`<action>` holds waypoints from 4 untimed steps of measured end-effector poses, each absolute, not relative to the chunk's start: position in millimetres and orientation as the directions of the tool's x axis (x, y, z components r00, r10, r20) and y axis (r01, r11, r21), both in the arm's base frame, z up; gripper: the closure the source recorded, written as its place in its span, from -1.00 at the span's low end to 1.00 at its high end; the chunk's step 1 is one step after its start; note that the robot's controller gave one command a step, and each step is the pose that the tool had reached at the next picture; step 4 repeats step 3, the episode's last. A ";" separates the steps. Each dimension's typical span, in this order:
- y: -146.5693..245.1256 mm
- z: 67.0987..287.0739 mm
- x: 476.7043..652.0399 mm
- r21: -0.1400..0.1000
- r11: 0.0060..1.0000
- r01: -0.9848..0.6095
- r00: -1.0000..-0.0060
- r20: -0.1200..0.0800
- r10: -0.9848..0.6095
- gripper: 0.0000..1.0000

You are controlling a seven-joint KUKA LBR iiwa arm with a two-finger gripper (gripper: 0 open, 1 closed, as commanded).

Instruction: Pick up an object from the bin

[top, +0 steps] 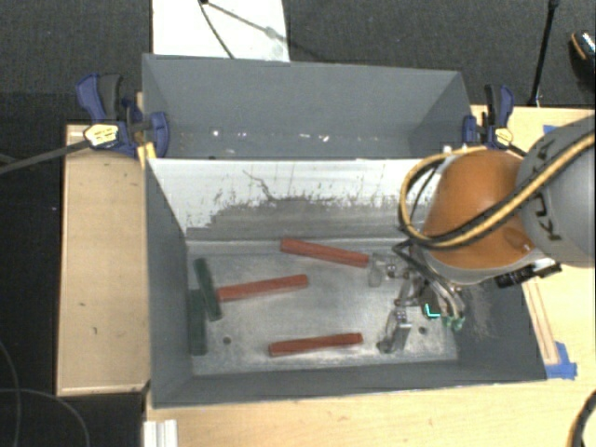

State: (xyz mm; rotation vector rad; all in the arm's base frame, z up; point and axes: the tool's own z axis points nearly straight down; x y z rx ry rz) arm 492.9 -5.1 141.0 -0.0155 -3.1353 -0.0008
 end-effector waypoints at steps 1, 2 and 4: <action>48.3 69.9 479.7 0.001 0.992 -0.122 -0.992 -0.008 -0.122 -1.00; 46.7 70.2 478.0 0.000 0.993 -0.119 -0.993 -0.002 -0.119 1.00; 62.5 210.2 498.7 0.000 0.992 -0.130 -0.991 -0.011 -0.130 1.00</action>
Offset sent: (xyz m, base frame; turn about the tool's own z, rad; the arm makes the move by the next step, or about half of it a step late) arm -0.0154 0.0517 -0.0710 -0.1369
